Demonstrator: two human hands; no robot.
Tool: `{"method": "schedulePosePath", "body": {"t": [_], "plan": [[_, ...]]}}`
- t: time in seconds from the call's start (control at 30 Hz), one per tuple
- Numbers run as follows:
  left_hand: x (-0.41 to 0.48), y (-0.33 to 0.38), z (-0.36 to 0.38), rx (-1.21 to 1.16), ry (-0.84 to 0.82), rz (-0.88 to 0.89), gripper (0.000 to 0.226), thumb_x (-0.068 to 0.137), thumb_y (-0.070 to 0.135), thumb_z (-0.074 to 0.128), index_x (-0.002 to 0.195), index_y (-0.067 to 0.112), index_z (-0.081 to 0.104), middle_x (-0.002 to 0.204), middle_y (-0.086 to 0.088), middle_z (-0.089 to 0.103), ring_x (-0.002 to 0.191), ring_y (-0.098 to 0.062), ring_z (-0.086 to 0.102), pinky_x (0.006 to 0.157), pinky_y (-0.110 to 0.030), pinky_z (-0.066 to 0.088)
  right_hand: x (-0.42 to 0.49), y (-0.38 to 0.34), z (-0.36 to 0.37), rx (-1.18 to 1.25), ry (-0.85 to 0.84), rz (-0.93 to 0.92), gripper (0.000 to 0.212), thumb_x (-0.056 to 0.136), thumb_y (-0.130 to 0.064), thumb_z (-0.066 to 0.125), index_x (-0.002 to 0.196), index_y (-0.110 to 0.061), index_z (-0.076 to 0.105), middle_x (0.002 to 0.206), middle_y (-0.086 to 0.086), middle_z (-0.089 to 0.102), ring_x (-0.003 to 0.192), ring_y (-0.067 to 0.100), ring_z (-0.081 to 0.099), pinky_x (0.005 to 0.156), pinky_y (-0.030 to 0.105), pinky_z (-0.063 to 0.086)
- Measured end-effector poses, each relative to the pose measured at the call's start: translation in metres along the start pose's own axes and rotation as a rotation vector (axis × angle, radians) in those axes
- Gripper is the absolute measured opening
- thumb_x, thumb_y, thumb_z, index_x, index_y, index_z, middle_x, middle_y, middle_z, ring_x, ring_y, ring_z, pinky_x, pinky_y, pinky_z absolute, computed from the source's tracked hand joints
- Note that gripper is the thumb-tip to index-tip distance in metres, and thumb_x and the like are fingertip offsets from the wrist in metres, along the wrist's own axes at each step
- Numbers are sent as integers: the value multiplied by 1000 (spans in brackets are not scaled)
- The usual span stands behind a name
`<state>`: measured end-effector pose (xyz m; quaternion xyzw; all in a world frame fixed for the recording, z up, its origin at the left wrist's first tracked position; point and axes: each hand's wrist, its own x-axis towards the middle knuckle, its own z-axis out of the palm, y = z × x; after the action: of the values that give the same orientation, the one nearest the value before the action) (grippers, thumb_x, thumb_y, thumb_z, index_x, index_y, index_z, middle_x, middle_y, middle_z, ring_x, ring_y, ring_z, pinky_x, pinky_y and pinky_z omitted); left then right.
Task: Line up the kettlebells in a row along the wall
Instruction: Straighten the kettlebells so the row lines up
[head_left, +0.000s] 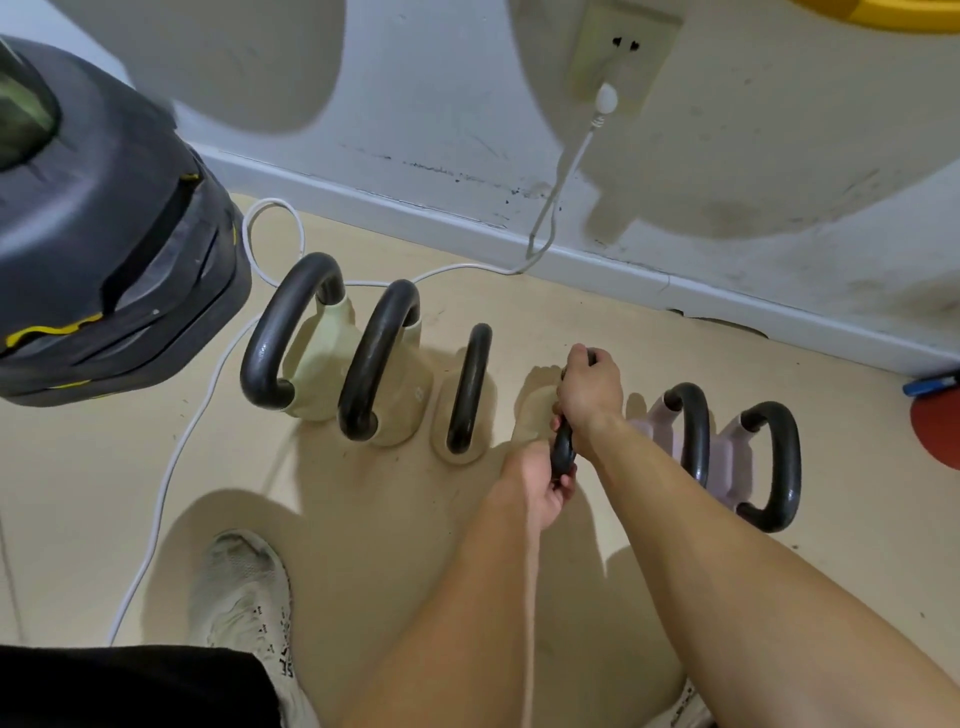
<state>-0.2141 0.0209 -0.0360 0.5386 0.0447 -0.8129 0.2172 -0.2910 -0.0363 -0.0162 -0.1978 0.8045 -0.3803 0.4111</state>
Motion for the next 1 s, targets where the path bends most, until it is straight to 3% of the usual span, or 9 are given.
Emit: {"method": "schedulePosePath", "body": {"t": [0.17, 0.33, 0.5, 0.73, 0.9, 1.0], "plan": [[-1, 2, -6, -18, 19, 1, 24, 103, 19, 36, 103, 12, 60, 86, -6, 58, 62, -10, 49, 33, -13, 35, -2, 0, 9, -35, -22, -37, 36, 90, -44, 34, 99, -16, 54, 82, 9, 57, 62, 27, 49, 66, 42, 47], [-2, 2, -7, -37, 9, 15, 24, 101, 14, 37, 98, 11, 60, 79, -4, 57, 59, -9, 50, 33, -14, 36, -1, 1, 11, -28, -41, -44, 32, 97, -38, 35, 103, -13, 54, 77, 9, 56, 50, 25, 47, 57, 37, 45], [-1, 0, -6, -36, 19, 18, 24, 101, 16, 37, 109, 10, 60, 83, -4, 58, 60, -9, 50, 34, -13, 37, 1, 2, 11, -22, -36, -51, 31, 98, -36, 35, 102, -12, 54, 75, 9, 55, 50, 24, 47, 58, 38, 45], [-2, 0, -6, -52, 44, 28, 25, 100, 17, 37, 101, 12, 61, 82, -4, 58, 59, -9, 50, 34, -13, 37, -1, 0, 12, -39, -31, -42, 32, 96, -37, 34, 103, -13, 53, 77, 10, 55, 53, 26, 48, 61, 40, 46], [-5, 0, -6, -45, 59, 32, 23, 100, 20, 40, 100, 13, 61, 82, -3, 58, 59, -8, 49, 34, -13, 36, -2, -2, 16, -52, -52, -38, 34, 93, -43, 34, 102, -16, 54, 75, 7, 55, 58, 27, 50, 64, 41, 46], [-7, 5, -8, -13, 50, 25, 20, 99, 25, 46, 98, 14, 63, 81, -2, 59, 60, -7, 50, 35, -12, 35, 0, -2, 16, -17, -27, 30, 31, 82, -49, 33, 89, -24, 49, 78, 6, 55, 73, 28, 52, 71, 44, 43]]}}
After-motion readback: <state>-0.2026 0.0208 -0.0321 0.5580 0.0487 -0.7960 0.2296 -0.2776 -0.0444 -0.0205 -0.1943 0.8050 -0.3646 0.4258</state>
